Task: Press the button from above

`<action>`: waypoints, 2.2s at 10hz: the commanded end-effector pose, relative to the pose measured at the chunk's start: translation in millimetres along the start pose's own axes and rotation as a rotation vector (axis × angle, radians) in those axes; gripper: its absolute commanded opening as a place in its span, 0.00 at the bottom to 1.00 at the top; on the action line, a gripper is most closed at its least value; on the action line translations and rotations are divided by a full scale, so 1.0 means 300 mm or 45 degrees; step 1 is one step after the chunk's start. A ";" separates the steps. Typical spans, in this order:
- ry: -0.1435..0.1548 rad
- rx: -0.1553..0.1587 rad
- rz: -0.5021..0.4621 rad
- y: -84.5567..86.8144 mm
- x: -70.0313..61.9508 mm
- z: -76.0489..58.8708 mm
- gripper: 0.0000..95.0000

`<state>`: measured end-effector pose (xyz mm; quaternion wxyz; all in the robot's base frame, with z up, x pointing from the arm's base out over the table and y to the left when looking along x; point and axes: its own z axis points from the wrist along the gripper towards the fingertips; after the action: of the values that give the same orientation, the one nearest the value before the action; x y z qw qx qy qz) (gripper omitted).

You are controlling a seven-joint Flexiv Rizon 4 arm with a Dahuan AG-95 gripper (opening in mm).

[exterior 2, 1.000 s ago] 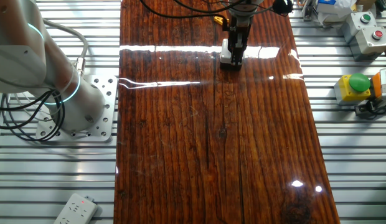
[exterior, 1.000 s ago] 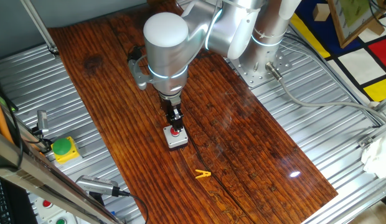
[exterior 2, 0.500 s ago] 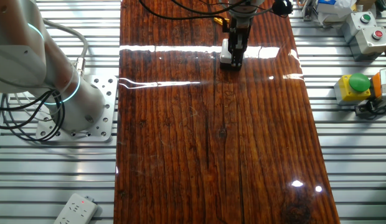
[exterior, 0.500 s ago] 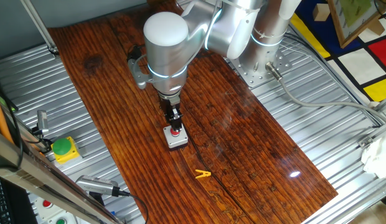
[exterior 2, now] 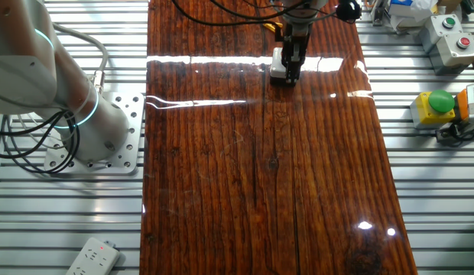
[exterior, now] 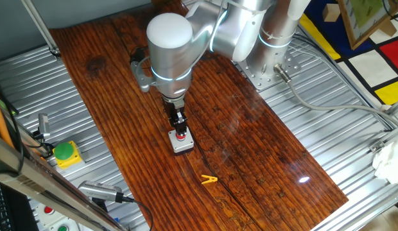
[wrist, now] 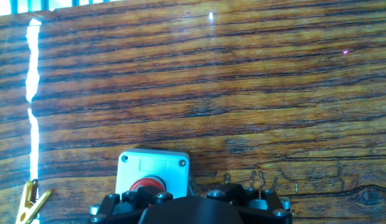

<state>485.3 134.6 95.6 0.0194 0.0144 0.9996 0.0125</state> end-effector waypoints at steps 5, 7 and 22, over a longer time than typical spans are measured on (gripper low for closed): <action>0.001 0.005 -0.002 -0.004 -0.006 0.012 0.80; 0.001 0.005 -0.002 -0.008 -0.009 0.020 0.60; 0.027 0.004 -0.002 0.011 0.019 -0.043 0.80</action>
<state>479.5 137.4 108.4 0.0078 0.0149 0.9998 0.0106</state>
